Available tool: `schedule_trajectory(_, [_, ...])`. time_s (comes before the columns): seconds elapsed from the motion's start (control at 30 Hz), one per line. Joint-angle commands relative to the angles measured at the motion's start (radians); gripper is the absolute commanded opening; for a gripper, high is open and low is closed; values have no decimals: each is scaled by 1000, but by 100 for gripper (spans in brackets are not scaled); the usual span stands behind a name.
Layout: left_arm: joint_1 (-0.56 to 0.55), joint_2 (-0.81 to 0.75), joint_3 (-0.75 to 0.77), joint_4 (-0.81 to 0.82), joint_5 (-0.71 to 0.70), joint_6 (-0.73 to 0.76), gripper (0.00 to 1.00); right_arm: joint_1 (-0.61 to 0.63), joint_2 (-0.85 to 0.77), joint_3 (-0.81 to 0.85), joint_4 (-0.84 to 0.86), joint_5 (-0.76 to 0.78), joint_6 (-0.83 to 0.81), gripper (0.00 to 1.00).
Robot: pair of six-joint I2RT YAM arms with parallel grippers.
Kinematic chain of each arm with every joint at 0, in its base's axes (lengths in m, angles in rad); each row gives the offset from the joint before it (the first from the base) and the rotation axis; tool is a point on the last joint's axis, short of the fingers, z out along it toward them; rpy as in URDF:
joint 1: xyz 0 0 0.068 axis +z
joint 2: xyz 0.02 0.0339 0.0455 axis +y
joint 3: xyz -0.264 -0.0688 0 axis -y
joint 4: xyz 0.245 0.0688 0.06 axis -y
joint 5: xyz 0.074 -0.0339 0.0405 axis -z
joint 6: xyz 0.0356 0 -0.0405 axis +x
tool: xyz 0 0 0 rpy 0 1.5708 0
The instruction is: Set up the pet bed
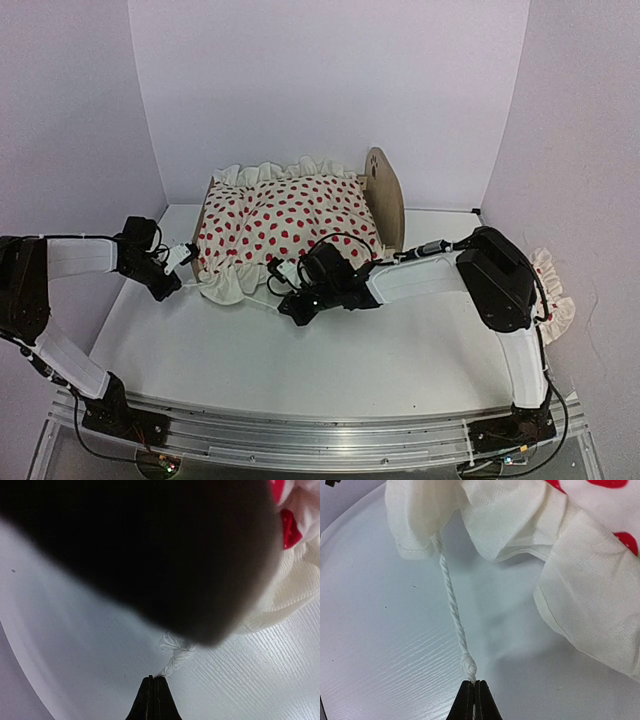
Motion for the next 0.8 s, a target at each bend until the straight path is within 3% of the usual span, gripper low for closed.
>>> schedule_trajectory(0.0, [22, 35, 0, 47, -62, 18, 0, -31, -63, -75, -73, 52, 94, 0])
schedule_trajectory(0.17, [22, 25, -4, 52, -37, 7, 0, -60, -98, -141, -65, 69, 159, 0])
schedule_trajectory(0.4, [30, 31, -35, 73, -59, 18, 0, -79, -22, -17, 7, 17, 232, 0])
schedule_trajectory(0.6, [58, 16, -57, 73, -58, 40, 0, -108, -70, -140, 83, 15, 306, 0])
schedule_trajectory(0.77, [59, 19, -36, 55, -5, 11, 0, -98, -53, -124, 124, -53, 336, 0])
